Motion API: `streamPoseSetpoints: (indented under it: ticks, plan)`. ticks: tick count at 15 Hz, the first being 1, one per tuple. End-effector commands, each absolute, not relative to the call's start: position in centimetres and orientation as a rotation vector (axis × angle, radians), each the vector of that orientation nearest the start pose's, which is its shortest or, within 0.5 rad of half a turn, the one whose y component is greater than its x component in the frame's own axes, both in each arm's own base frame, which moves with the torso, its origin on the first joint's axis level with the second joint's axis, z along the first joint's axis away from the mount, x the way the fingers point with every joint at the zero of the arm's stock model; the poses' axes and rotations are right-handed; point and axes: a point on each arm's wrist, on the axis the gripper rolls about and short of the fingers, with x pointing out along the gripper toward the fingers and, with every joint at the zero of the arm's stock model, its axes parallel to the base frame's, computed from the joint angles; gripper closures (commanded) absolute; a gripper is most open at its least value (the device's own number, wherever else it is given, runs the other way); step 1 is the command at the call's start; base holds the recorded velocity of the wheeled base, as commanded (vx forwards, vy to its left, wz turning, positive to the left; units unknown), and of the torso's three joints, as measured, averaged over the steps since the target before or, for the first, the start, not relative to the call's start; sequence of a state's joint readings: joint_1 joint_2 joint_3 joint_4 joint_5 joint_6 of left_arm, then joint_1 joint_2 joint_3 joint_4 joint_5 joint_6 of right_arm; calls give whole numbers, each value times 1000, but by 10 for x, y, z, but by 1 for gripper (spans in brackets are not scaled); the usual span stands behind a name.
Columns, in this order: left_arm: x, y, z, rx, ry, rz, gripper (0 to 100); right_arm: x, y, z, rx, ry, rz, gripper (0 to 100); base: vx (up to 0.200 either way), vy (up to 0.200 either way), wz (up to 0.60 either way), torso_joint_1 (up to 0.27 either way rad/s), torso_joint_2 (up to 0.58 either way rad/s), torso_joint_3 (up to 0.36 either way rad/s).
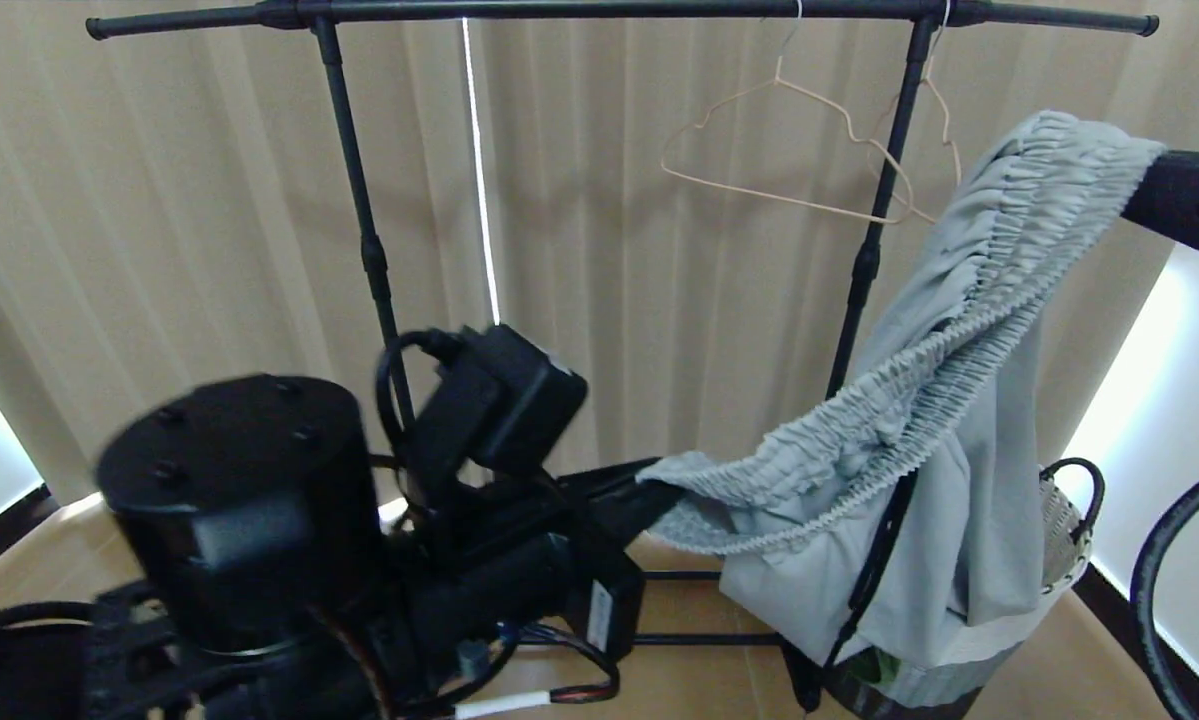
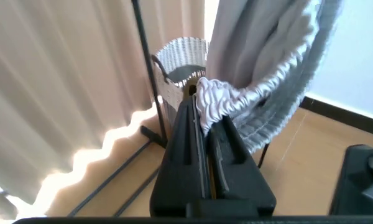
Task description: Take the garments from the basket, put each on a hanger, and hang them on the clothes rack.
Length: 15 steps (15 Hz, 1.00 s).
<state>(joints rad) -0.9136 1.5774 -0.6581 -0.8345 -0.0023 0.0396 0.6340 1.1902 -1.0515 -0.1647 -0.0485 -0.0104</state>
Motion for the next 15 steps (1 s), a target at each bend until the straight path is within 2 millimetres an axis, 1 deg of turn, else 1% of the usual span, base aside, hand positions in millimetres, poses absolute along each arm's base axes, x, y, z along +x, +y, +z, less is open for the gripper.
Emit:
streamPoseSetpoints:
  ticks: [1, 2, 3, 4, 7, 8, 9, 10, 11, 12, 13, 15]
  plan:
    - [148, -157, 267, 15, -77, -899, 100, 154, 117, 338, -2, -27, 606, 100, 0, 0, 0, 0, 0, 0]
    - [146, -148, 280, 15, -84, -894, 100, 157, 119, 344, 4, -43, 606, 100, 0, 0, 0, 0, 0, 0]
    - [147, -143, 287, 14, -88, -883, 100, 159, 121, 348, 7, -50, 606, 100, 0, 0, 0, 0, 0, 0]
    - [151, -136, 307, 9, -109, -841, 100, 165, 125, 359, 17, -78, 605, 100, 0, 0, 0, 0, 0, 0]
    - [154, -127, 343, 6, -121, -795, 100, 177, 134, 379, 36, -131, 604, 100, 0, 0, 0, 0, 0, 0]
    - [155, -125, 348, 6, -124, -784, 100, 179, 135, 382, 39, -139, 604, 100, 0, 0, 0, 0, 0, 0]
    - [159, -122, 365, 1, -150, -760, 100, 183, 138, 391, 50, -169, 603, 100, 0, 0, 0, 0, 0, 0]
    - [163, -121, 374, -8, -173, -738, 100, 182, 138, 399, 60, -196, 603, 100, 0, 0, 0, 0, 0, 0]
    - [167, -118, 380, -12, -192, -716, 100, 181, 137, 405, 67, -214, 602, 100, 0, 0, 0, 0, 0, 0]
    - [170, -117, 382, -14, -196, -707, 100, 183, 138, 405, 67, -215, 602, 100, 0, 0, 0, 0, 0, 0]
    - [178, -119, 382, -11, -191, -687, 100, 186, 141, 401, 61, -199, 601, 100, 0, 0, 0, 0, 0, 0]
    - [198, -121, 366, 8, -118, -613, 100, 191, 144, 384, 37, -138, 593, 100, 0, 0, 0, 0, 0, 0]
